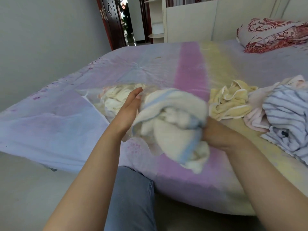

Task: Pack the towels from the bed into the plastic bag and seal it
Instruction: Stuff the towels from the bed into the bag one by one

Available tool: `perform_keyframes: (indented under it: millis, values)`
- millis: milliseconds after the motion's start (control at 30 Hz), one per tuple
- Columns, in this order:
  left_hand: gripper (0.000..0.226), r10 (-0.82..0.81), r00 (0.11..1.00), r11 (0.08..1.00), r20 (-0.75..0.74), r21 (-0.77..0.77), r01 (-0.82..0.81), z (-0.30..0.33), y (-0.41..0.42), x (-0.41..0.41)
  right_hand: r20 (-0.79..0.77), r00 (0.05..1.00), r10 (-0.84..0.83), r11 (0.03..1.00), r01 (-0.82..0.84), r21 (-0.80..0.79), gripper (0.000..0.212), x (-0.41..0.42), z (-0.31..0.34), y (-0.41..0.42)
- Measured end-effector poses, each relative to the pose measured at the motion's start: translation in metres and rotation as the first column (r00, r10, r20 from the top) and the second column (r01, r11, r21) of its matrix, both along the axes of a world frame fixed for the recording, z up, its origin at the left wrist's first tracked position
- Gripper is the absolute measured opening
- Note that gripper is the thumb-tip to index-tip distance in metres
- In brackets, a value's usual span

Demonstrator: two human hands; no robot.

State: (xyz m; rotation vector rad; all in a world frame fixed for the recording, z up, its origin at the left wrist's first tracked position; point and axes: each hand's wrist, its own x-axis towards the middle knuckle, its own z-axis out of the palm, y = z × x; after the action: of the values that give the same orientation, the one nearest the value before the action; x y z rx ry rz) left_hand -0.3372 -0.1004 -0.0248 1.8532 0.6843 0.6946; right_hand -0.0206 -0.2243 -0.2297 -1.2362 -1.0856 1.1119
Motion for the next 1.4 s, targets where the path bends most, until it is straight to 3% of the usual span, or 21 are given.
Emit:
perform_keyframes:
  millis: [33,67,100,133,233,300,333,400,433,467,533,600,633,667,700,800,867,967,1100,1267,1400]
  values:
    - [0.041,-0.016,1.000,1.000,0.000,-0.009,0.016,0.001,0.000,-0.001,0.184,0.983,-0.024,1.000,0.021,0.016,0.060,-0.082,0.080,-0.009]
    - [0.042,-0.039,0.999,0.999,0.002,-0.002,0.039,0.002,0.000,-0.002,0.307,0.949,-0.070,0.995,0.043,0.095,0.063,-0.124,0.102,-0.006]
    - [0.043,-0.061,0.998,0.998,0.001,0.018,0.061,0.002,0.000,-0.004,0.429,0.903,-0.012,0.999,-0.010,0.050,0.069,-0.197,0.162,-0.015]
    - [0.043,-0.075,0.997,0.996,-0.004,0.043,0.075,0.003,0.001,-0.006,0.509,0.857,-0.084,0.996,0.062,0.061,0.073,-0.183,0.126,0.014]
    - [0.043,-0.096,0.994,0.989,-0.051,0.105,0.101,0.000,0.003,-0.012,0.457,0.887,-0.067,0.977,0.151,-0.150,0.078,-0.186,0.094,0.023]
    - [0.043,-0.115,0.990,0.984,-0.076,0.125,0.124,-0.004,0.004,-0.015,0.315,0.927,-0.202,0.967,0.239,-0.084,0.070,-0.189,0.098,0.029]
    - [0.042,-0.126,0.988,0.982,-0.085,0.131,0.136,-0.005,0.004,-0.016,0.154,0.946,-0.287,0.953,0.298,-0.058,0.065,-0.190,0.102,0.035]
    - [0.039,-0.145,0.985,0.980,-0.093,0.125,0.156,-0.007,0.003,-0.017,-0.118,0.907,-0.404,0.914,0.405,-0.014,0.056,-0.186,0.112,0.052]
    - [0.039,-0.155,0.984,0.980,-0.085,0.113,0.164,-0.007,0.001,-0.017,-0.130,0.897,-0.422,0.905,0.425,-0.003,0.045,-0.189,0.118,0.061]
    - [0.040,-0.160,0.985,0.981,-0.070,0.100,0.167,-0.006,-0.001,-0.017,-0.062,0.897,-0.438,0.899,0.439,0.009,0.034,-0.196,0.127,0.069]
    - [0.041,-0.158,0.987,0.983,-0.039,0.089,0.161,-0.003,-0.006,-0.016,0.309,0.832,-0.461,0.884,0.463,0.072,0.040,-0.212,0.131,0.088]
    - [0.041,-0.131,0.991,0.987,-0.015,0.087,0.132,0.002,-0.007,-0.018,0.765,0.540,-0.350,0.878,0.473,0.067,0.062,-0.224,0.126,0.102]
    - [0.040,-0.109,0.994,0.990,-0.003,0.091,0.108,0.003,-0.006,-0.021,0.886,0.364,-0.287,0.868,0.491,0.079,0.068,-0.227,0.124,0.105]
    - [0.040,-0.089,0.996,0.991,0.005,0.097,0.088,0.004,-0.003,-0.025,0.925,0.289,-0.245,0.867,0.493,0.076,0.073,-0.229,0.125,0.104]
    - [0.041,-0.075,0.997,0.991,0.007,0.111,0.074,0.004,0.000,-0.029,0.913,0.349,-0.210,0.875,0.484,0.016,0.079,-0.230,0.128,0.100]
    - [0.041,-0.051,0.997,0.974,-0.052,0.219,0.062,-0.001,0.008,-0.039,0.697,0.688,-0.202,0.906,0.402,-0.134,0.100,-0.227,0.125,0.083]
    - [0.040,-0.053,0.994,0.952,-0.092,0.295,0.078,-0.005,0.008,-0.040,0.583,0.796,-0.161,0.917,0.339,-0.209,0.101,-0.222,0.116,0.068]
    - [0.039,-0.098,0.995,0.976,0.010,0.197,0.094,-0.012,0.001,-0.035,0.324,0.940,-0.109,0.951,0.194,-0.241,0.105,-0.228,0.105,0.061]
    - [0.037,-0.154,0.978,0.987,0.139,0.064,0.147,-0.021,-0.008,-0.028,0.291,0.937,-0.193,0.963,0.238,-0.127,0.099,-0.247,0.102,0.094]
    - [0.042,-0.200,0.939,0.967,0.281,-0.098,0.236,-0.018,-0.008,-0.027,0.299,0.926,-0.230,0.939,0.292,-0.181,0.051,-0.243,0.117,0.140]
    - [0.040,-0.189,0.872,0.922,0.452,-0.224,0.316,-0.011,0.003,-0.029,0.289,0.936,-0.200,0.948,0.260,-0.186,0.062,-0.229,0.110,0.193]
